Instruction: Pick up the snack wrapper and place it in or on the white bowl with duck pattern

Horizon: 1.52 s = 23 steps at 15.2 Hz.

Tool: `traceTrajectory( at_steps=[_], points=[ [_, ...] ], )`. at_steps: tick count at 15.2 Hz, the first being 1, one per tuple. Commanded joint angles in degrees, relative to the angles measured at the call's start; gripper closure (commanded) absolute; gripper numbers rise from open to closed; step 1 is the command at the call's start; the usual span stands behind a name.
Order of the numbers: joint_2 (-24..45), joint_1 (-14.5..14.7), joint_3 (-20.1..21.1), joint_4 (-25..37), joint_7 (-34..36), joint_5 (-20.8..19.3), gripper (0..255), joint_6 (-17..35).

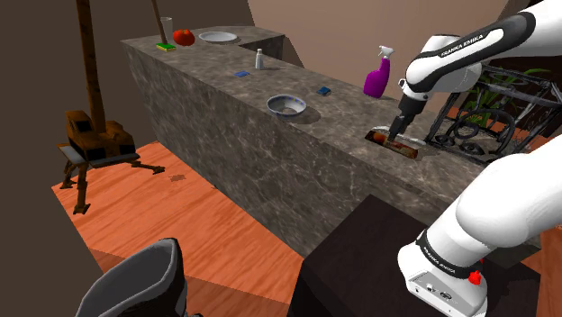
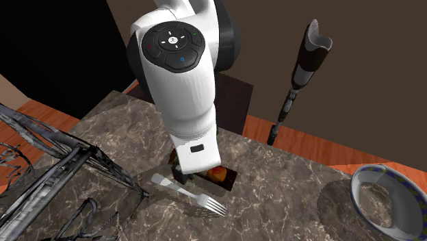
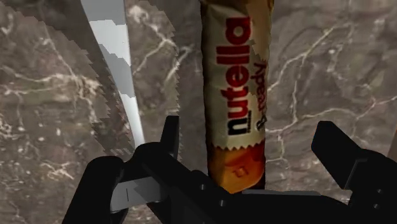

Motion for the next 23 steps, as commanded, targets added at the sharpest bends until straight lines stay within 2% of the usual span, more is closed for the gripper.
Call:
traceTrajectory(
  at_steps=[1, 5, 13, 14, 23],
  points=[
    [1.8, 0.4, -0.9, -0.4, -0.9, 0.7, 0, 2.0],
    [5.3, 1.6, -2.3, -1.7, -2.4, 2.5, 0, 6.6],
    [5.3, 1.6, -2.3, -1.7, -2.4, 2.5, 0, 6.6],
    [5.3, 1.6, -2.3, -1.7, -2.4, 2.5, 255, 6.6],
    [5.3, 1.6, -2.3, -1.7, -2.4, 2.5, 255, 6.6]
  ],
)
